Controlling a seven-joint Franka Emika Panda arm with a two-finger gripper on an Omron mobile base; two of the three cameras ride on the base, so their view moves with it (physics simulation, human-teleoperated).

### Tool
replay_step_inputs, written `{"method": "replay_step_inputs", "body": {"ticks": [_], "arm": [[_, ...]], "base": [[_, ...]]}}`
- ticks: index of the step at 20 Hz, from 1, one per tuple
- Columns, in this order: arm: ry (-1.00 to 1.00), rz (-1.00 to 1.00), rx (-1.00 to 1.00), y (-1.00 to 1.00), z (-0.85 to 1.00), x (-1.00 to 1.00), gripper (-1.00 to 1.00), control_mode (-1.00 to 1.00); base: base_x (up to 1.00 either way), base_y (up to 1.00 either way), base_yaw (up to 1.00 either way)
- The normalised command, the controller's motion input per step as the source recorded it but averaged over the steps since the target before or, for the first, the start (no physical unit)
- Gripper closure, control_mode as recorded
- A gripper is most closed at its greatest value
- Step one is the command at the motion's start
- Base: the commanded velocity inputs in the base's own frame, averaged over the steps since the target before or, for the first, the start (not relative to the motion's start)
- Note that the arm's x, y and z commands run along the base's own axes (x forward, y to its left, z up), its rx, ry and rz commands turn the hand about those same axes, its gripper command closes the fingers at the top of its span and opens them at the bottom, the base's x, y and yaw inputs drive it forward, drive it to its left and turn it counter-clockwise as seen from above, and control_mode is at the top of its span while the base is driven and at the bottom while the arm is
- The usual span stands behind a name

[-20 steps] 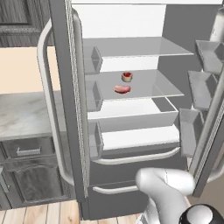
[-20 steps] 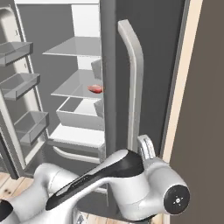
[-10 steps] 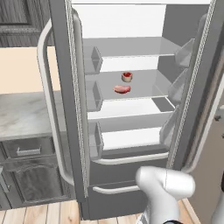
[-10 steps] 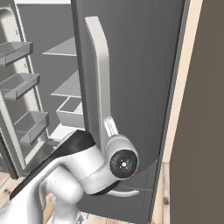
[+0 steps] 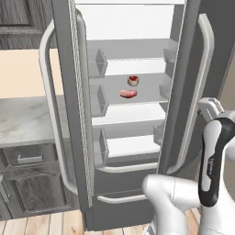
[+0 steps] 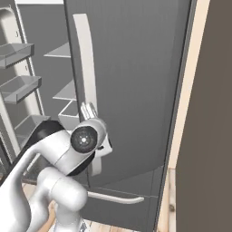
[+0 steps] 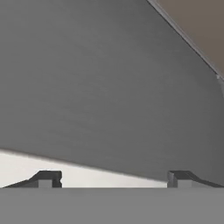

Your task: Place the steak on the counter behind the older steak on the same shelf of the fridge to maintain FIFO order. Close the fridge door when finished.

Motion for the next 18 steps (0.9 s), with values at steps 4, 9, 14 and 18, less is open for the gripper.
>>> {"method": "replay_step_inputs", "body": {"ticks": [4, 9, 14, 18], "arm": [[0.01, 0.00, -0.01, 0.16, 0.42, 0.51, -1.00, -1.00], [0.02, 0.00, 0.00, 0.08, 0.39, 0.51, -1.00, -1.00], [0.00, 0.00, 0.00, 0.04, 0.28, 0.63, -1.00, -1.00], [0.00, 0.00, 0.00, 0.00, 0.12, 0.68, -1.00, -1.00]], "base": [[0.00, 0.00, 0.00], [0.00, 0.00, 0.00], [0.00, 0.00, 0.00], [0.00, 0.00, 0.00]]}}
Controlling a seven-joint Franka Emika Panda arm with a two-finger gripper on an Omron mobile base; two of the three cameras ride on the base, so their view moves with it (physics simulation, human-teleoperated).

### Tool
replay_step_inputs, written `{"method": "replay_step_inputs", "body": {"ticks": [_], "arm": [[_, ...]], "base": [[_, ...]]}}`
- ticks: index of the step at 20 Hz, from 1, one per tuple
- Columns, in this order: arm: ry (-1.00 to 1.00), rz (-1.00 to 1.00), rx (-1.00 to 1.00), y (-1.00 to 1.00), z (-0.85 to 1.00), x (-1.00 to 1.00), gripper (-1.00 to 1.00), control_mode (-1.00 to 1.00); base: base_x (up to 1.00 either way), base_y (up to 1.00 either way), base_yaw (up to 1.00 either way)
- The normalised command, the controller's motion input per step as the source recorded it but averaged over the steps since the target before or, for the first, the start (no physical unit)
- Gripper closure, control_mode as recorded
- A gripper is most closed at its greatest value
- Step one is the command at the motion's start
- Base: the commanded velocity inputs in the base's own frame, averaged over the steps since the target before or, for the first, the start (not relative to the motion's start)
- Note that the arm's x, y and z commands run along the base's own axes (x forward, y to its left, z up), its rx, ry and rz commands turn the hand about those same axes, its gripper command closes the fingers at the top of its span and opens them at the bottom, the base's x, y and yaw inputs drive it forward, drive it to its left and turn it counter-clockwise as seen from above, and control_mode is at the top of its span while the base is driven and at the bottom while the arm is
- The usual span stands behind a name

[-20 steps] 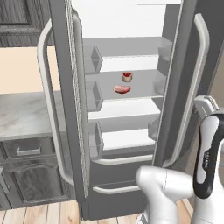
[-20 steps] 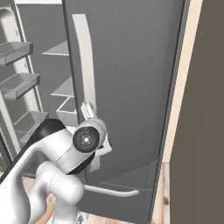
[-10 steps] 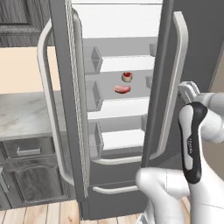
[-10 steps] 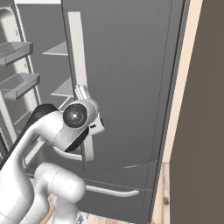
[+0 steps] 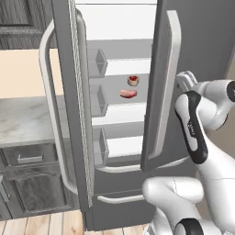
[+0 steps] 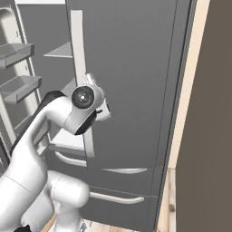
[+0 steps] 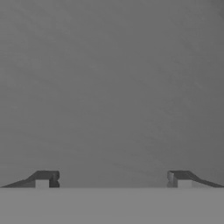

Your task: Place the steak on the counter behind the older steak on the same shelf of the fridge to maintain FIFO order. Close the fridge door when finished.

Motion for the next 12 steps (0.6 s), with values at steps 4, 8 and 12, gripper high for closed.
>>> {"method": "replay_step_inputs", "body": {"ticks": [4, 8, 12], "arm": [[0.00, 0.00, 0.00, 0.00, 0.02, 0.75, -1.00, -1.00], [0.00, 0.00, 0.00, 0.00, 0.00, 0.73, -1.00, -1.00], [0.00, 0.00, 0.00, 0.00, 0.00, 0.69, -1.00, -1.00]], "base": [[0.00, 0.00, 0.00], [0.00, 0.00, 0.00], [0.00, 0.00, 0.00]]}}
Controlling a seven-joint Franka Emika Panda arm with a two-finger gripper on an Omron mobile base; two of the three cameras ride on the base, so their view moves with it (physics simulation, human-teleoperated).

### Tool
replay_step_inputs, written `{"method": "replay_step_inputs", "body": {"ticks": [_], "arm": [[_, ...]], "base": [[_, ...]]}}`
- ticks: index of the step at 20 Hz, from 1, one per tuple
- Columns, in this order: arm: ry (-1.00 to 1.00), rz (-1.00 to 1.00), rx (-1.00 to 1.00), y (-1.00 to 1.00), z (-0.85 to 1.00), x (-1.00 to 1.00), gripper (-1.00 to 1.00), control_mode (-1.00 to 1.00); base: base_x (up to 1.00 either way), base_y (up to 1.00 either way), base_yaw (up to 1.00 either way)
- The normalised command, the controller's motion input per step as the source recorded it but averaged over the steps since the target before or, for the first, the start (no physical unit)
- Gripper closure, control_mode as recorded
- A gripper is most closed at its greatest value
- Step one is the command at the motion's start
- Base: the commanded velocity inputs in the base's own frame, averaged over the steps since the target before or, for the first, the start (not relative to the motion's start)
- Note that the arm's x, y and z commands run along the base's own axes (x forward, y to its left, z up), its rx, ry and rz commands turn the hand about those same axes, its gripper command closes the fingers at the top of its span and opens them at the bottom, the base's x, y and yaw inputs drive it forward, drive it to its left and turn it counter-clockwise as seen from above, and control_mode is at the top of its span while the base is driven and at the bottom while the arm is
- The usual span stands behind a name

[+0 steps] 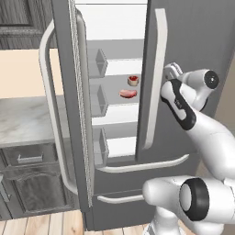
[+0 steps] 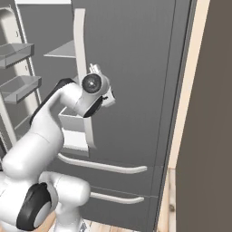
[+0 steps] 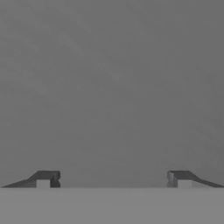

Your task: Place the steak on the counter behind the older steak on the same shelf of the fridge to maintain FIFO order. Close the fridge door when finished.

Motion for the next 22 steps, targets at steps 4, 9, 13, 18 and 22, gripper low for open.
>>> {"method": "replay_step_inputs", "body": {"ticks": [4, 9, 13, 18, 22], "arm": [[0.00, 0.00, -0.01, 0.00, -0.04, 0.58, -1.00, -1.00], [0.00, 0.00, -0.02, 0.00, -0.16, 0.71, -1.00, -1.00], [-0.02, -0.01, -0.05, 0.00, -0.26, 0.47, -1.00, -1.00], [-0.10, -0.02, -0.03, -0.02, -0.04, -0.72, -1.00, -1.00], [-0.06, -0.05, 0.00, -0.01, 0.08, -1.00, -1.00, -1.00]], "base": [[0.00, 0.00, 0.00], [0.00, 0.00, 0.00], [0.00, 0.00, 0.00], [0.00, 0.00, 0.00], [0.00, 0.00, 0.00]]}}
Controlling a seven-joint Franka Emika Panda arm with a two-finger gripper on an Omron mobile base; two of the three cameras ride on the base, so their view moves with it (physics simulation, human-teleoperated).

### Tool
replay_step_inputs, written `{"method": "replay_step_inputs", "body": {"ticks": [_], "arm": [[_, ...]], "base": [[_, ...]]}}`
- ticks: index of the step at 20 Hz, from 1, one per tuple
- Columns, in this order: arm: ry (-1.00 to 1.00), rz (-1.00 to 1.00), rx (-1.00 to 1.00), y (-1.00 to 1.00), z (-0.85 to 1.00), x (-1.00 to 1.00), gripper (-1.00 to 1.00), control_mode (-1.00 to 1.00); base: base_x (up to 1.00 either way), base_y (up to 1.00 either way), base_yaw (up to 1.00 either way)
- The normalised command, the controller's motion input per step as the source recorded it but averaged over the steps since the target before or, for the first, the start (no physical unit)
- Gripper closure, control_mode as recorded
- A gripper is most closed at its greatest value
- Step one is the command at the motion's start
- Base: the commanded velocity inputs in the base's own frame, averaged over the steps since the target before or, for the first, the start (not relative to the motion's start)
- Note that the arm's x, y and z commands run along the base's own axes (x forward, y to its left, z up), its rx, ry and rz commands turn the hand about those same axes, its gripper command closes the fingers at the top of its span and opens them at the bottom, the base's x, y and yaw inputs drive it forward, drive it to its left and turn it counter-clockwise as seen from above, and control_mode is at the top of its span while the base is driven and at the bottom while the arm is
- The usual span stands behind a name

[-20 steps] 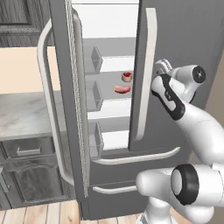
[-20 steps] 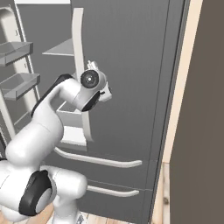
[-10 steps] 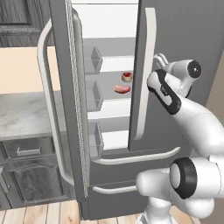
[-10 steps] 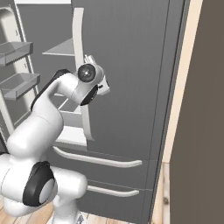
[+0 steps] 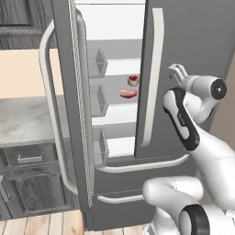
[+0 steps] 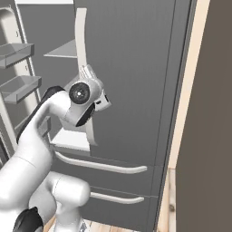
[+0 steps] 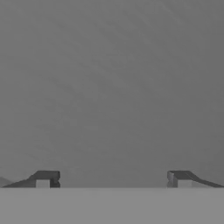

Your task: Place the steak on the counter behind the older steak on the same shelf of the fridge to maintain FIFO order. Close the fridge door when finished.

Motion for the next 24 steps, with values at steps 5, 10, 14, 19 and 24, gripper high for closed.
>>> {"method": "replay_step_inputs", "body": {"ticks": [5, 10, 14, 19, 24], "arm": [[-0.01, -0.01, 0.00, 0.00, 0.00, -0.58, -1.00, -1.00], [-0.02, 0.00, -0.01, 0.00, 0.03, -0.90, -1.00, -1.00], [0.00, 0.00, -0.10, 0.24, 0.23, -1.00, -1.00, -1.00], [0.02, 0.05, -0.20, 0.73, 0.08, -1.00, -1.00, -1.00], [0.01, 0.00, -0.23, 0.91, 0.01, -1.00, -1.00, -1.00]], "base": [[0.00, 0.00, 0.00], [0.00, 0.00, 0.00], [0.00, 0.00, 0.00], [0.00, 0.00, 0.00], [0.00, 0.00, 0.00]]}}
